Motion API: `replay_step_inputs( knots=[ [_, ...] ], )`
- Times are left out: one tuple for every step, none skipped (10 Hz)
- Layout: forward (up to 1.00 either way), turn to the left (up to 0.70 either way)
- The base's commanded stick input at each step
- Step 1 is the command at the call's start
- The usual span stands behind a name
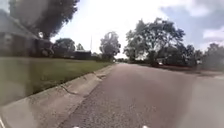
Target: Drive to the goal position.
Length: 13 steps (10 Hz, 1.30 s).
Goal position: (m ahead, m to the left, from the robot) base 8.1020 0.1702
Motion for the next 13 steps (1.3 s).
replay_step_inputs(
  knots=[
    [1.0,0.0],
    [1.0,0.0],
    [1.0,0.0],
    [1.0,0.0],
    [1.0,0.0],
    [1.0,0.0],
    [1.0,0.0],
    [1.0,0.0],
    [1.0,0.0],
    [1.0,0.0],
    [1.0,0.0],
    [1.0,0.0],
    [1.0,0.0]
  ],
)
